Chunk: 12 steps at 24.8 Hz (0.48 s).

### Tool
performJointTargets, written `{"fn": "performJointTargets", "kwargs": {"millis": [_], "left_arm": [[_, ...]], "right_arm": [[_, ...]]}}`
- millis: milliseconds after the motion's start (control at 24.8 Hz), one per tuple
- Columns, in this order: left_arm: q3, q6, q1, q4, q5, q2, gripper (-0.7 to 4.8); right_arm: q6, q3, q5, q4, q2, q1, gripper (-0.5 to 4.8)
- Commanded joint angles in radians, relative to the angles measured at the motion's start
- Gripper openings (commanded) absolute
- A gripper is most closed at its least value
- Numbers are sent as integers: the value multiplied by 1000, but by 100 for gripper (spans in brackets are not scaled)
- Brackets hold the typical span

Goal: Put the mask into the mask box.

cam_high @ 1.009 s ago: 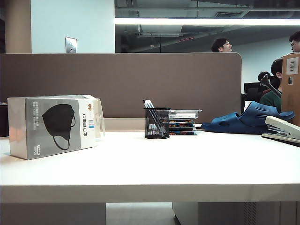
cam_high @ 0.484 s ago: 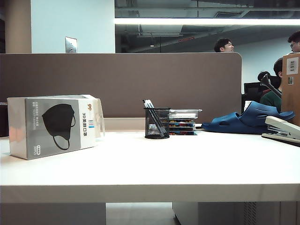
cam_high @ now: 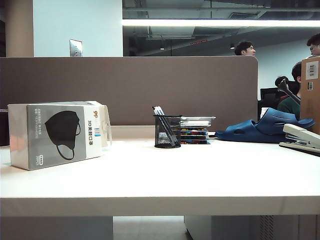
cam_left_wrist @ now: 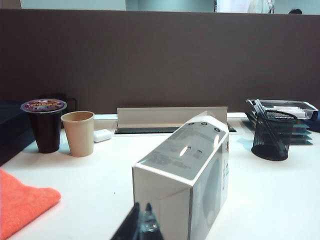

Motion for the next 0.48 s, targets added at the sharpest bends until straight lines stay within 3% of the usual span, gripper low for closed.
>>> {"fn": "performJointTargets", "kwargs": {"millis": [40, 484], "left_arm": [[3, -6, 1, 31, 3, 0, -6], [3, -6, 1, 19, 4, 0, -5]], "right_arm": [[-2, 3, 21, 7, -8, 0, -6], [-2, 3, 16, 6, -8, 0, -6]]}}
